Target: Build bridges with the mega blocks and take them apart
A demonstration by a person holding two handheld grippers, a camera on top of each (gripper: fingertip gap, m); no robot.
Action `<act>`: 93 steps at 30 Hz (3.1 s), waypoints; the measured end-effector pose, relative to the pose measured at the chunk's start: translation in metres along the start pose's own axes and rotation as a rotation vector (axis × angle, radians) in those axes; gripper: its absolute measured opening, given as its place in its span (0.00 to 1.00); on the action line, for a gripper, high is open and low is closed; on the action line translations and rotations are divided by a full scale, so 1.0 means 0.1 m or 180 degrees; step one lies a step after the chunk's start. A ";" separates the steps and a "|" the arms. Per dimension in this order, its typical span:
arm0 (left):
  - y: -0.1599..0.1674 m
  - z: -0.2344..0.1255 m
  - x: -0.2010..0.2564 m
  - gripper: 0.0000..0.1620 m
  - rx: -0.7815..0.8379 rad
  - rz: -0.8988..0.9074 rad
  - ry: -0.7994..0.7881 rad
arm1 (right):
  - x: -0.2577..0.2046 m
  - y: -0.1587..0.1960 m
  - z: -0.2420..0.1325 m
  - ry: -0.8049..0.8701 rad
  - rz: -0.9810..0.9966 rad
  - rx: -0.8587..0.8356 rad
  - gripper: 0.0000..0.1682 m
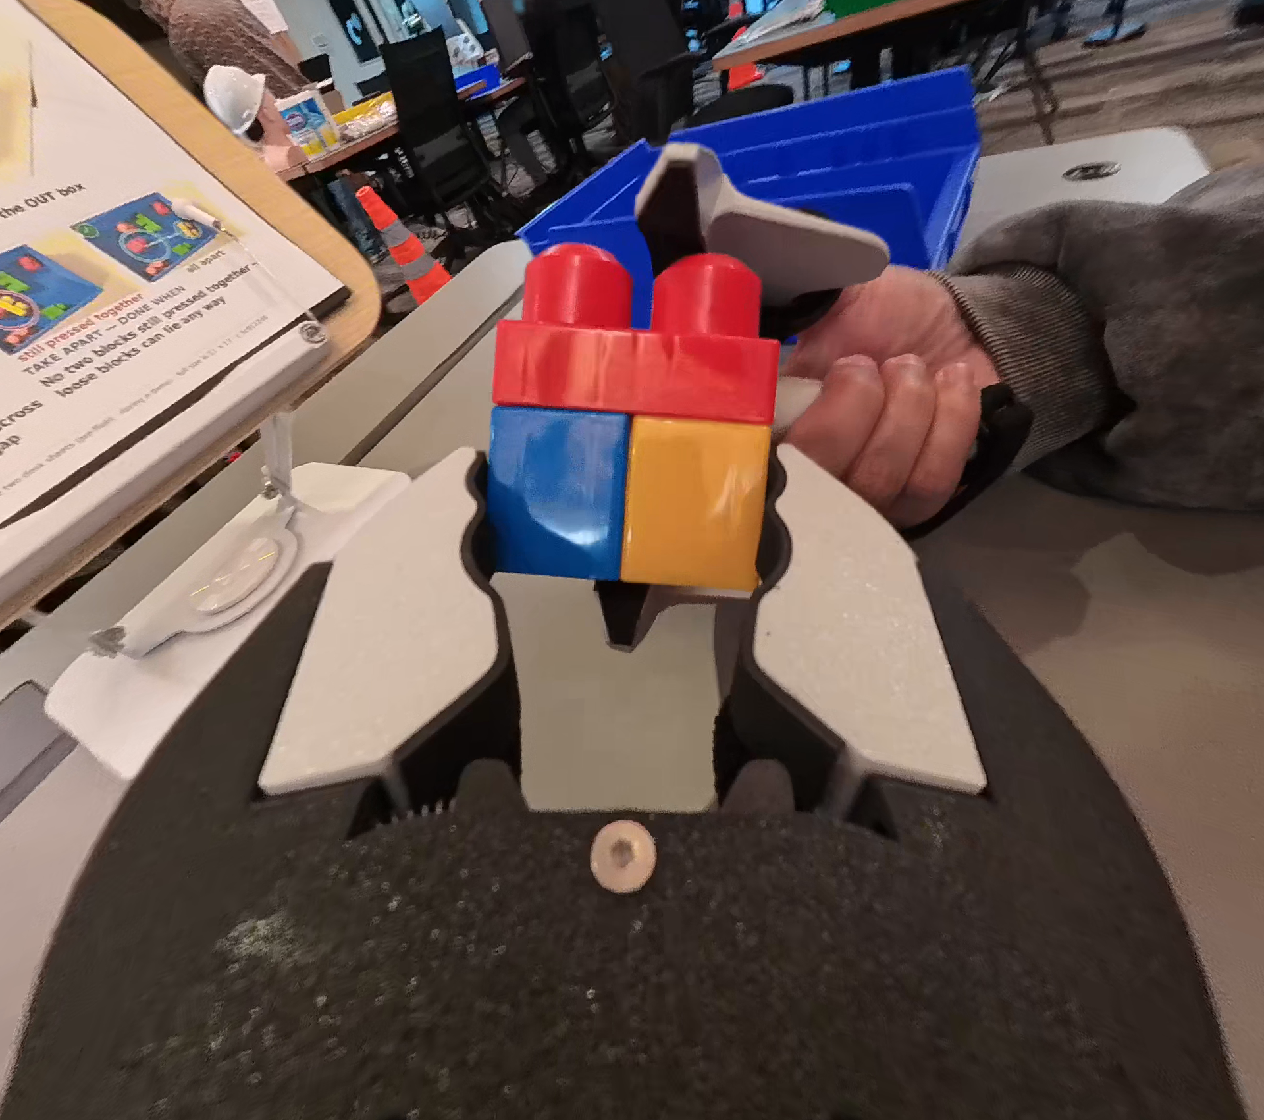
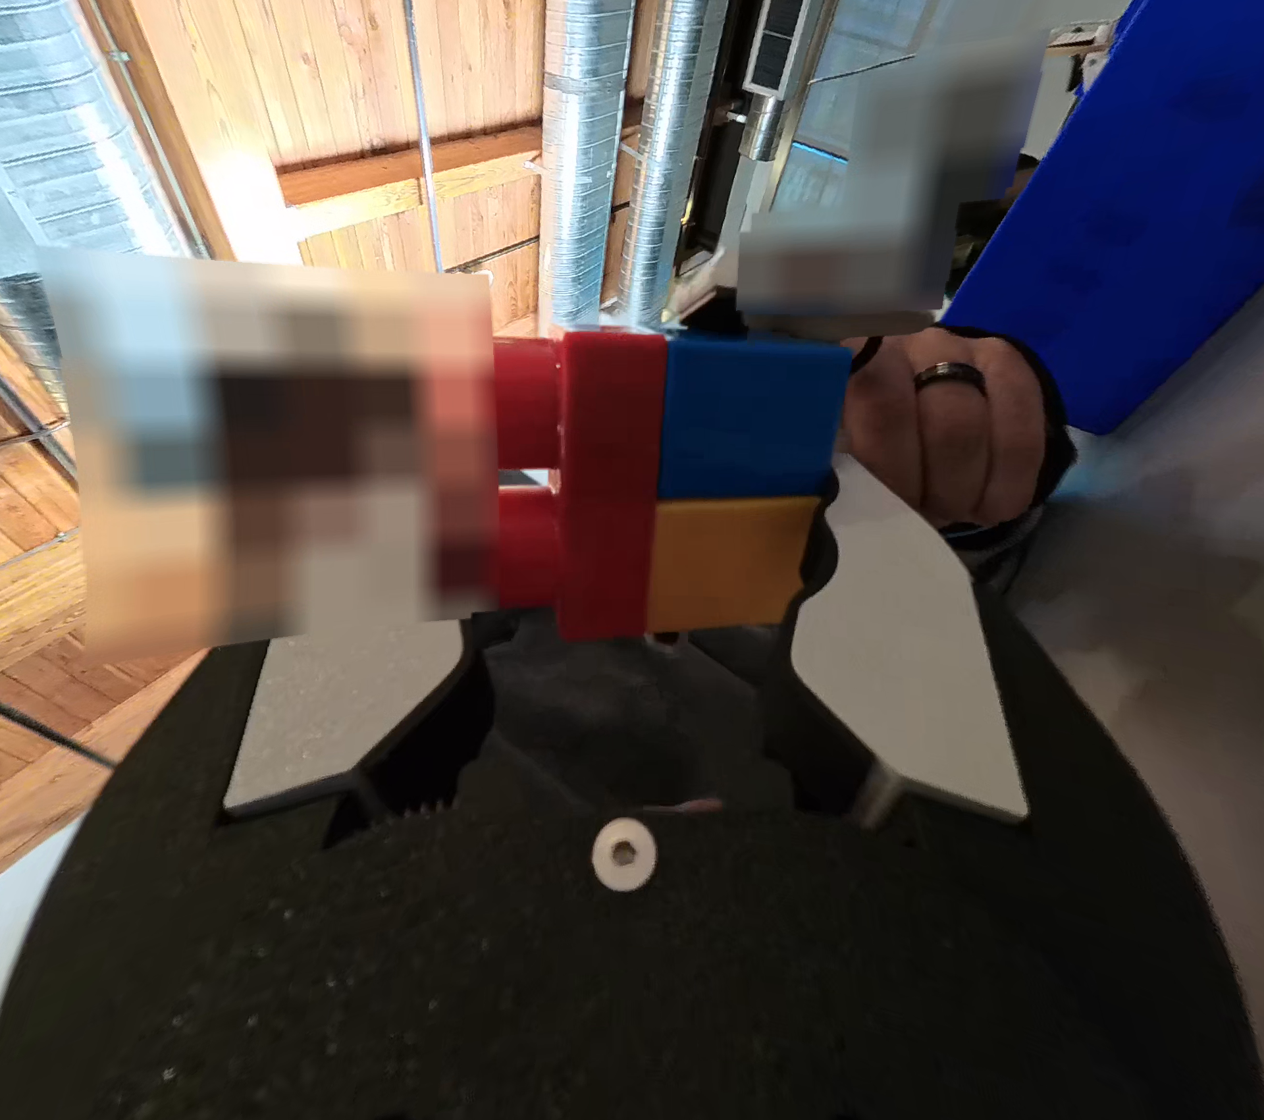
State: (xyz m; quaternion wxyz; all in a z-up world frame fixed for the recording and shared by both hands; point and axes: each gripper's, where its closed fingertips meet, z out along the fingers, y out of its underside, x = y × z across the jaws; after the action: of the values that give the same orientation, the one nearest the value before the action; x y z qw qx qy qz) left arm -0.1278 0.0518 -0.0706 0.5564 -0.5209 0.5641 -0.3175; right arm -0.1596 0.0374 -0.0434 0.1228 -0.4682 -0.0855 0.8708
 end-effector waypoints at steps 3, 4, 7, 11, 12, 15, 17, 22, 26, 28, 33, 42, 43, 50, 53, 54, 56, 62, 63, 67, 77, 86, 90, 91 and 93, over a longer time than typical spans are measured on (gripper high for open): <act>0.09 0.02 -0.02 0.46 -0.0183 0.0070 -0.0057 | 0.08 -0.03 -0.03 0.0253 -0.0054 0.0018 0.60; 0.11 0.02 -0.04 0.46 -0.0239 0.0113 -0.0092 | 0.10 -0.05 -0.04 0.0355 -0.0122 0.0061 0.60; 0.15 0.02 -0.08 0.46 -0.0293 0.0165 -0.0166 | 0.16 -0.11 -0.09 0.0728 -0.0411 0.0136 0.61; 0.25 0.03 -0.12 0.46 -0.0387 0.0118 -0.0160 | 0.17 -0.15 -0.19 0.1192 -0.0781 0.0085 0.59; 0.25 0.03 -0.10 0.46 -0.0378 0.0094 -0.0132 | 0.20 -0.13 -0.20 0.1245 -0.0779 0.0048 0.61; 0.14 0.03 0.01 0.46 -0.0207 0.0014 0.0039 | 0.07 -0.03 -0.09 0.0492 -0.0279 0.0041 0.65; 0.07 0.04 0.10 0.46 -0.0093 -0.0083 0.0165 | 0.01 -0.08 -0.09 0.0113 0.0011 0.0193 0.64; 0.01 0.06 0.20 0.46 0.0007 -0.0090 0.0243 | 0.00 0.08 -0.02 0.0060 0.0038 -0.0073 0.62; 0.04 0.08 0.18 0.46 0.0012 -0.0037 0.0228 | 0.03 0.08 -0.03 0.0187 -0.0101 -0.0156 0.61; 0.03 0.07 0.20 0.46 0.0042 -0.0042 0.0267 | 0.02 0.10 -0.03 0.0222 -0.0153 -0.0219 0.61; 0.10 0.08 0.17 0.46 -0.0137 0.0160 0.0101 | 0.09 0.07 -0.03 0.0442 -0.0259 -0.0202 0.61; 0.34 0.05 -0.15 0.46 -0.0509 0.0274 -0.0345 | 0.29 -0.19 -0.29 0.2415 -0.1389 -0.0188 0.57; 0.39 0.07 -0.18 0.46 -0.0599 0.0256 -0.0389 | 0.34 -0.22 -0.35 0.2789 -0.1621 -0.0242 0.55; 0.50 0.14 -0.15 0.46 -0.0759 0.0361 -0.0472 | 0.52 -0.26 -0.54 0.3788 -0.2006 -0.0393 0.23; 0.49 0.14 -0.14 0.46 -0.0741 0.0355 -0.0542 | 0.48 -0.25 -0.55 0.3757 -0.1973 -0.0401 0.23; 0.49 0.13 -0.13 0.47 -0.0749 0.0297 -0.0528 | 0.45 -0.26 -0.56 0.3773 -0.1978 -0.0395 0.23; 0.46 0.10 -0.13 0.49 -0.0721 0.0086 -0.0467 | 0.30 -0.31 -0.61 0.3836 -0.2015 -0.0303 0.23; 0.55 0.02 -0.37 0.48 -0.0676 -0.1326 -0.0372 | -0.80 -0.55 -0.83 0.4801 -0.2850 0.0097 0.23; 0.57 0.00 -0.42 0.48 -0.0671 -0.1497 -0.0392 | -1.08 -0.62 -0.95 0.5087 -0.2984 0.0266 0.23; 0.58 -0.04 -0.51 0.44 -0.0631 -0.1801 -0.0471 | -2.02 -0.81 -1.87 0.6416 -0.2853 0.0835 0.23; 0.65 0.03 -0.38 0.44 -0.0878 -0.1584 -0.0434 | -1.66 -0.93 -3.94 0.7348 -0.0704 0.0609 0.23; 0.75 0.04 -0.35 0.44 -0.1007 -0.1542 -0.0418 | -1.41 -0.98 -4.23 0.7481 -0.0305 0.0251 0.23; 0.76 0.05 -0.34 0.44 -0.1045 -0.1497 -0.0416 | -1.47 -0.98 -4.26 0.7589 -0.0357 -0.0068 0.23; 0.76 0.05 -0.33 0.44 -0.1051 -0.1484 -0.0416 | -1.47 -0.98 -4.24 0.7524 -0.0398 -0.0128 0.23; 0.77 0.06 -0.32 0.44 -0.1060 -0.1468 -0.0400 | -1.47 -1.01 -4.16 0.7347 -0.0546 -0.0332 0.23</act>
State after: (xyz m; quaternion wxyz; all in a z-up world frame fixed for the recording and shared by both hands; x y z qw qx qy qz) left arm -0.1454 0.1025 -0.1340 0.4102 -0.7382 0.4396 -0.3058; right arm 0.2806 0.1046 -0.1273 0.1670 -0.9818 0.0101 -0.0901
